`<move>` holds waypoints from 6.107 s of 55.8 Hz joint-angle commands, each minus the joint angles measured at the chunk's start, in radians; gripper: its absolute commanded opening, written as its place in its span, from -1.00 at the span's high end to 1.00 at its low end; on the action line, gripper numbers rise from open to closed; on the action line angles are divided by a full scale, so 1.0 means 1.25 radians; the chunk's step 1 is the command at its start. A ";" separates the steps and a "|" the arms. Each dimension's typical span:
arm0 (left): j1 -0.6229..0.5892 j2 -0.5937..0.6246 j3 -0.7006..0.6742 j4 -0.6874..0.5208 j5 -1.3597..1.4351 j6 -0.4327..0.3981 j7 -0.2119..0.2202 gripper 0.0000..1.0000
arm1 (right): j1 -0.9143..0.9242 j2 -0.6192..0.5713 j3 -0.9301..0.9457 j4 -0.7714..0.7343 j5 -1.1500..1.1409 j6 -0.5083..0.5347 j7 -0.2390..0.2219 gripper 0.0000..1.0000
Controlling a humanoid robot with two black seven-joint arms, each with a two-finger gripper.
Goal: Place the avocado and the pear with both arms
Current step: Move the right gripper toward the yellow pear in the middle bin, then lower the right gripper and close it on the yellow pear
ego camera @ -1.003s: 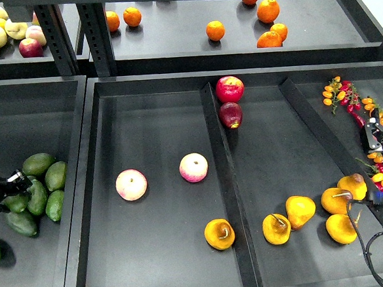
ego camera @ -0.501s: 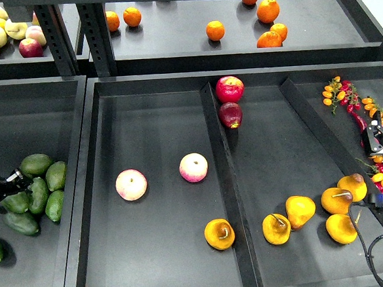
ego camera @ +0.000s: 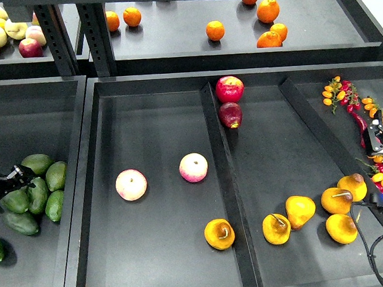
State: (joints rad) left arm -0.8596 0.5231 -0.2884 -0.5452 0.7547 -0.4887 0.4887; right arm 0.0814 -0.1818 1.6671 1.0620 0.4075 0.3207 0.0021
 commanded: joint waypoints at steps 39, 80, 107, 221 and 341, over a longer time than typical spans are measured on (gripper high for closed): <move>-0.024 -0.006 0.000 0.025 -0.001 0.000 0.000 -0.98 | 0.038 -0.084 -0.032 -0.026 -0.012 0.134 -0.194 -0.99; -0.050 -0.061 -0.017 0.061 -0.001 0.000 0.000 -0.99 | 0.242 -0.282 -0.461 -0.057 -0.191 0.134 -0.393 -0.99; -0.056 -0.087 -0.017 0.077 -0.001 0.000 0.000 -0.98 | 0.428 -0.294 -0.818 -0.083 -0.218 0.134 -0.393 -0.99; -0.073 -0.117 -0.042 0.078 -0.002 0.000 0.000 -0.99 | 0.573 -0.107 -1.239 -0.268 -0.288 0.134 -0.393 -0.99; -0.079 -0.117 -0.060 0.088 -0.007 0.000 0.000 -0.99 | 0.572 0.037 -1.272 -0.420 -0.316 0.134 -0.393 -0.63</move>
State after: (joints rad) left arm -0.9592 0.3788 -0.3634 -0.4361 0.7500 -0.4887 0.4887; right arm 0.7963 -0.1376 0.0762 0.5510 0.0116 0.4887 -0.4887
